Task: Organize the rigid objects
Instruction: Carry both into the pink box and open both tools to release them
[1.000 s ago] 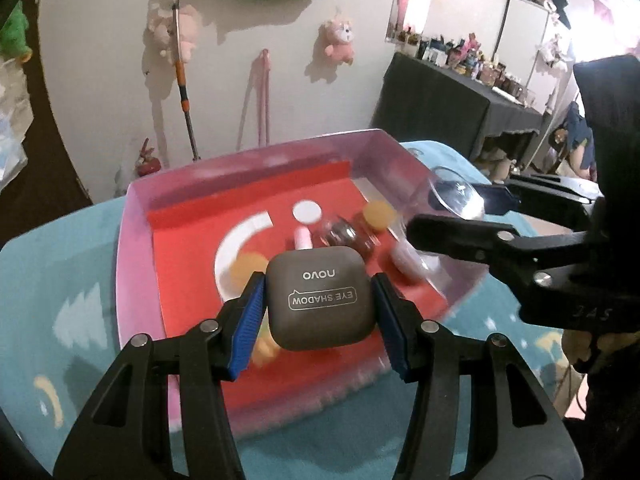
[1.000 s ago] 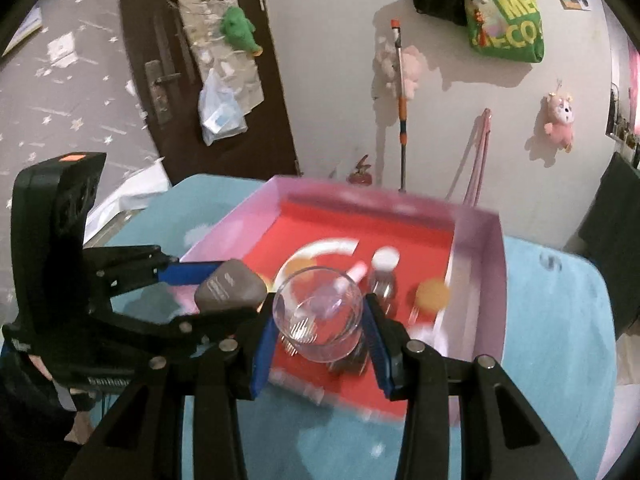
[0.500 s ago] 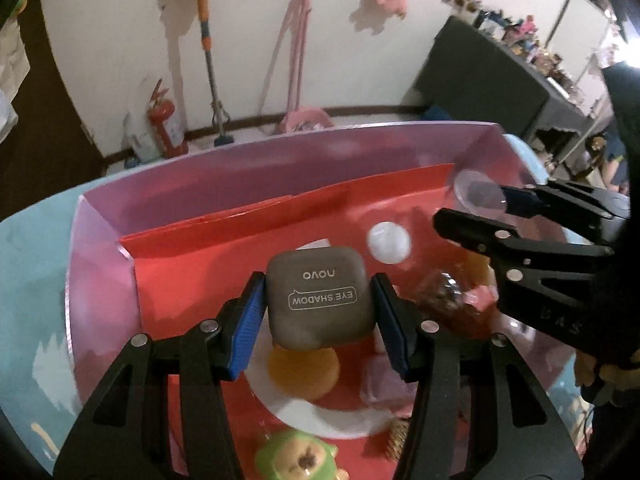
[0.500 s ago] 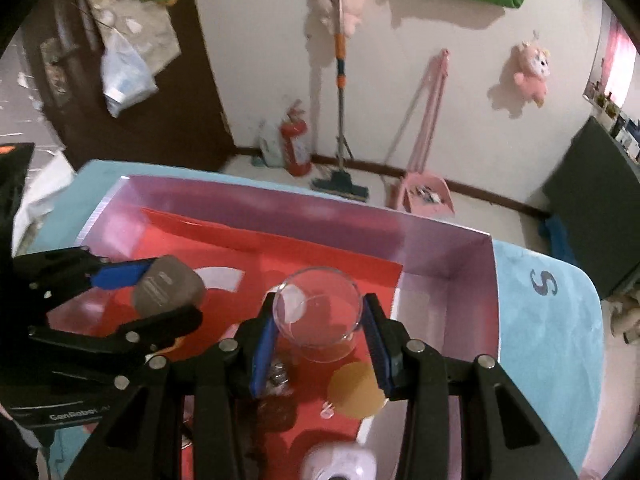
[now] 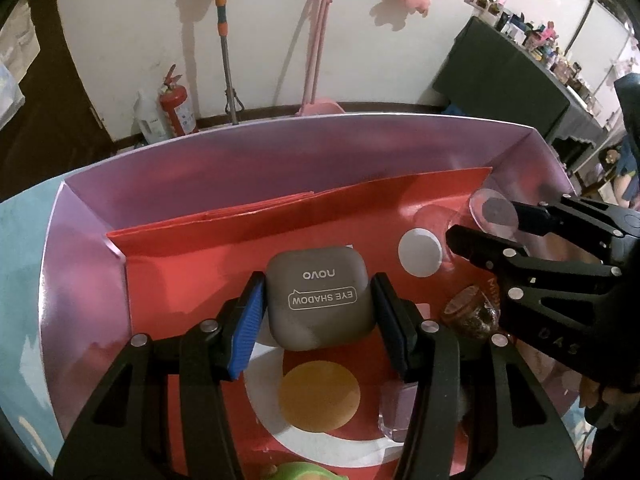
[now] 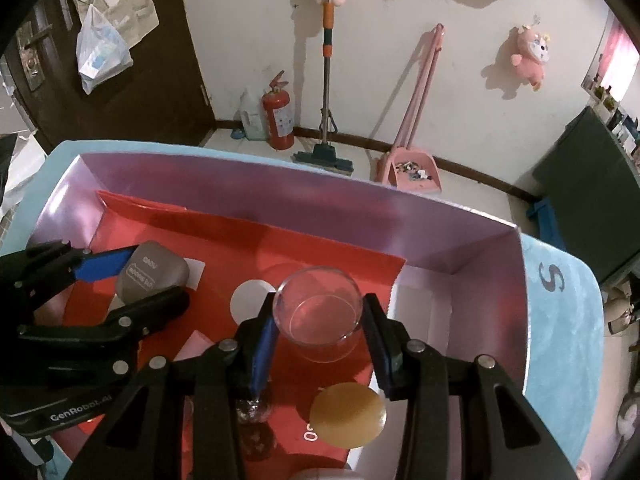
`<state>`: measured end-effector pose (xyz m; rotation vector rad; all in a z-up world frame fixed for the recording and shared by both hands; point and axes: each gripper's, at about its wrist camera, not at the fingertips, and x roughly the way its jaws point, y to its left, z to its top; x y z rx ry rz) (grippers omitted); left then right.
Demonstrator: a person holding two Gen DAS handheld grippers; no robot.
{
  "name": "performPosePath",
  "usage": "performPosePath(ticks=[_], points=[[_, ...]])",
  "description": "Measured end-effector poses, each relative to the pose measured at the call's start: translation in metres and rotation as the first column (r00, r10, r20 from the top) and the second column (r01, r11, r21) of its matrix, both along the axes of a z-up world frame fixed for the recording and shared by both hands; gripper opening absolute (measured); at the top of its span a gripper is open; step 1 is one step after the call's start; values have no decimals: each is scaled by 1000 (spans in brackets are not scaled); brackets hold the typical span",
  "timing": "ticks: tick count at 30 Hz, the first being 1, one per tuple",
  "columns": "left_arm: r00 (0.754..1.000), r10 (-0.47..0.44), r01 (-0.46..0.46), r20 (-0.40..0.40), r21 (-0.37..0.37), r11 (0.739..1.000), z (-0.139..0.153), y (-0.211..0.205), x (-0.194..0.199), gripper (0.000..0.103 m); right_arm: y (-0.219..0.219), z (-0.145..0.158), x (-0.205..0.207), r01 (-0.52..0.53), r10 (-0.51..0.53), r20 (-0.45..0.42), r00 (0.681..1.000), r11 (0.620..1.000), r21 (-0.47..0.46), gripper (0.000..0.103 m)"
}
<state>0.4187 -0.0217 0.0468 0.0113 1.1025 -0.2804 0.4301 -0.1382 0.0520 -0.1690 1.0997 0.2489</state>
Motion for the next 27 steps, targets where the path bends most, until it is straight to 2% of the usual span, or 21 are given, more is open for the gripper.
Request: performPosePath(ticks=[20, 27], points=[[1000, -10, 10, 4, -22, 1000, 4, 1, -1, 52, -2, 0, -1, -2, 2, -4, 1000, 1000, -6, 44], [1000, -1, 2, 26, -25, 1000, 10, -1, -3, 59, -3, 2, -3, 8, -8, -3, 1000, 1000, 1, 46]])
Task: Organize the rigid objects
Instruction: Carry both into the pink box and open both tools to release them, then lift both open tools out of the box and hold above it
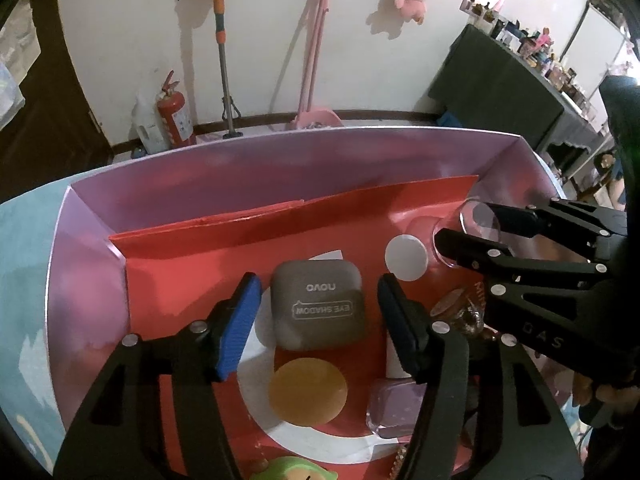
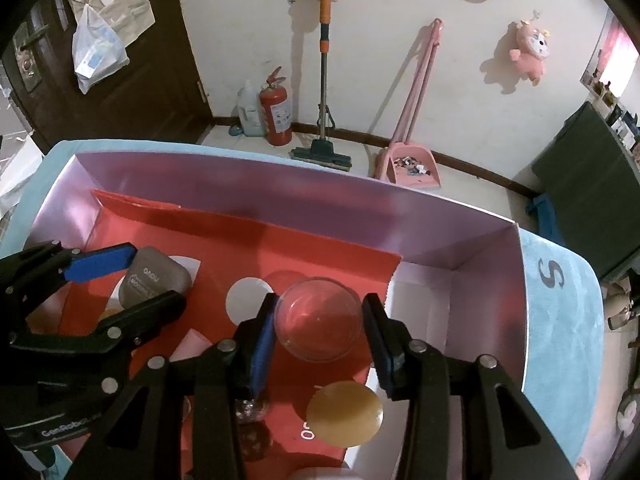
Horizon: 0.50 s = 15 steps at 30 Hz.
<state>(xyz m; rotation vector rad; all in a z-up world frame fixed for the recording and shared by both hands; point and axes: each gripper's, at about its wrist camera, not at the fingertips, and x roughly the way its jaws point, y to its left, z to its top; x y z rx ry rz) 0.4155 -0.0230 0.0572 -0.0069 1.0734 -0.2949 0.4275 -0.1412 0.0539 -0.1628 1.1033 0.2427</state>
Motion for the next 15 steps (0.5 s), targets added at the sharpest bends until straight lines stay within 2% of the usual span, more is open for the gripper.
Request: performPosePath(ticks=[5, 7, 9, 13, 15], points=[[1000, 5, -5, 12, -4, 1000, 7, 0, -5, 60, -3, 6, -2, -1, 1, 6, 1000, 1000, 12, 46], [1000, 6, -5, 19, -8, 1000, 11, 1, -8, 64, -4, 9, -4, -1, 1, 14, 1000, 1000, 16, 47], [999, 9, -8, 34, -16, 1000, 16, 2, -15, 67, -3, 13, -8, -2, 1, 21, 1000, 1000, 22, 51], [998, 22, -20, 54, -32, 999, 27, 7, -26, 68, -3, 23, -19, 0, -1, 42, 999, 1000, 20, 53], [997, 34, -31, 68, -39, 999, 34, 10, -34, 72, -4, 30, -27, 2, -4, 55, 999, 1000, 24, 57]])
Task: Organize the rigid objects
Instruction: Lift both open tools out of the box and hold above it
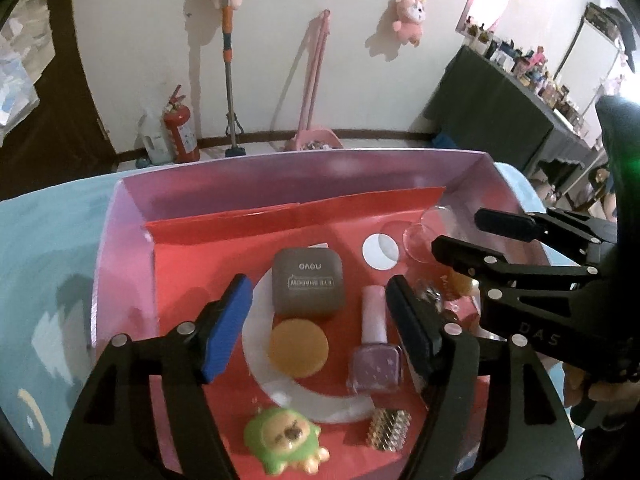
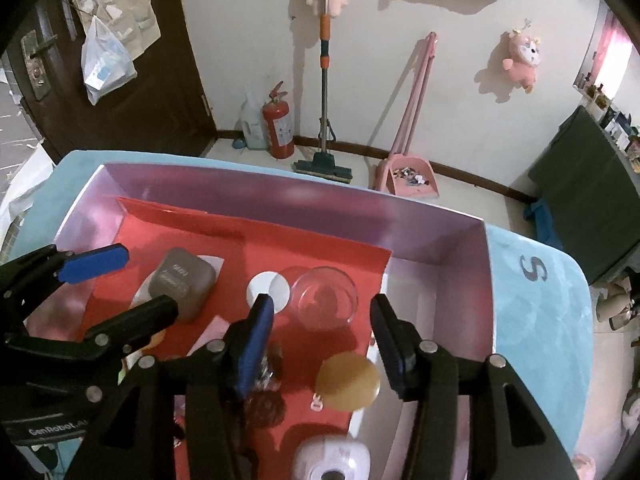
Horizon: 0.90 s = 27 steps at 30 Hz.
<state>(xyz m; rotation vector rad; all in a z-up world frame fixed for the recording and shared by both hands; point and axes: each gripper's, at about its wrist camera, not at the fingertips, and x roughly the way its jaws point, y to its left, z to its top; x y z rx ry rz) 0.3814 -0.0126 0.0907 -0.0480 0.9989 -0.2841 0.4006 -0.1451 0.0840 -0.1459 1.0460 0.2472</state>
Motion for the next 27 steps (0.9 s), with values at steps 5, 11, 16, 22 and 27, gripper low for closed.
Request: performPosePath(ticks=[5, 11, 16, 22, 27], points=[[999, 21, -21, 36, -16, 1000, 15, 8, -28, 75, -6, 20, -25, 7, -8, 51, 999, 1000, 12, 69], [992, 62, -62, 107, 0, 998, 24, 13, -64, 81, -14, 39, -59, 19, -25, 136, 990, 999, 41, 84], [977, 85, -91, 196, 18, 996, 26, 15, -91, 84, -21, 40, -88, 29, -41, 210, 977, 998, 59, 96], [952, 136, -145, 273, 14, 989, 18, 18, -110, 87, -26, 24, -113, 49, -68, 278, 958, 996, 74, 101], [933, 153, -170, 325, 25, 985, 10, 18, -117, 91, -30, 6, -124, 55, -84, 338, 937, 994, 96, 103]])
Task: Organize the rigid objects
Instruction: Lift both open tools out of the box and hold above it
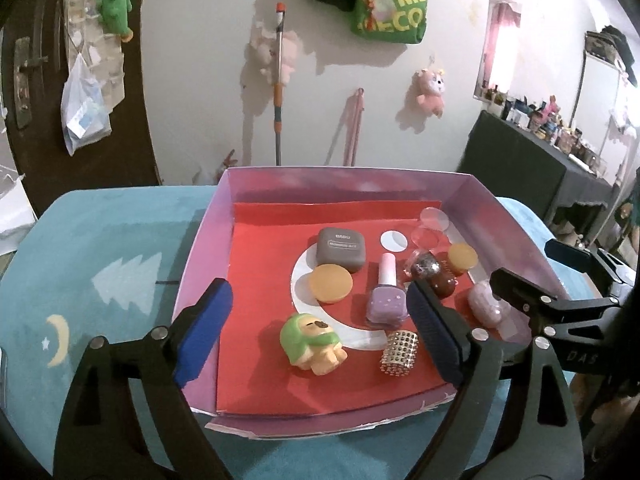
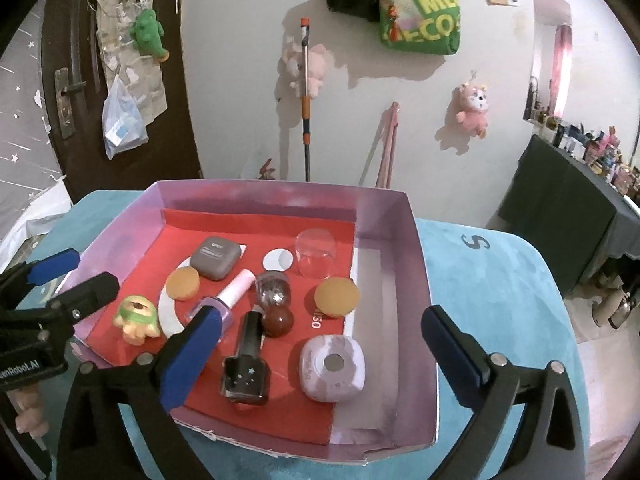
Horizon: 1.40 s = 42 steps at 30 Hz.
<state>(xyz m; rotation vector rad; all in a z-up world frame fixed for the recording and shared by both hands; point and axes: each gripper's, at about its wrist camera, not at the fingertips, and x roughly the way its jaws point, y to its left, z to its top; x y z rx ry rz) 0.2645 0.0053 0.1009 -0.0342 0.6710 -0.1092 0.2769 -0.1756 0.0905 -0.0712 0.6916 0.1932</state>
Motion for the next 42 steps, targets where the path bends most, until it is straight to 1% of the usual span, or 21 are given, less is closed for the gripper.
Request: performPosePath(ticks=[2, 3, 6, 9, 13, 21, 23, 28, 33, 42], points=[[999, 19, -20, 42, 42, 999, -3, -4, -3, 92, 0, -4, -2, 13, -13, 30, 999, 1000, -9, 103], [998, 24, -27, 52, 52, 998, -4, -5, -4, 93, 1, -6, -4, 14, -13, 49, 999, 1000, -14, 103], [997, 32, -35, 68, 50, 998, -7, -6, -2, 93, 2, -10, -7, 29, -27, 98, 995, 999, -20, 103], [996, 30, -35, 82, 61, 998, -11, -6, -2, 93, 2, -12, -9, 22, -20, 114, 993, 1000, -17, 103], [992, 46, -58, 117, 98, 993, -17, -10, -7, 93, 4, -17, -13, 10, -9, 119, 993, 1000, -7, 103], [995, 83, -87, 61, 78, 993, -30, -1, -4, 93, 11, -25, -16, -16, 17, 103, 995, 1000, -15, 103], [995, 83, -88, 63, 77, 993, -31, -1, -5, 93, 12, -27, -16, -13, 15, 102, 995, 1000, -25, 103], [995, 74, -79, 65, 73, 994, -32, -1, -5, 93, 6, -27, -15, -1, 1, 94, 996, 1000, -2, 103], [996, 64, -69, 69, 79, 994, -32, -4, -5, 93, 9, -28, -14, 1, 1, 92, 996, 1000, -20, 103], [996, 64, -69, 67, 79, 994, -33, -4, -6, 93, 9, -28, -14, 9, -7, 95, 995, 1000, -16, 103]])
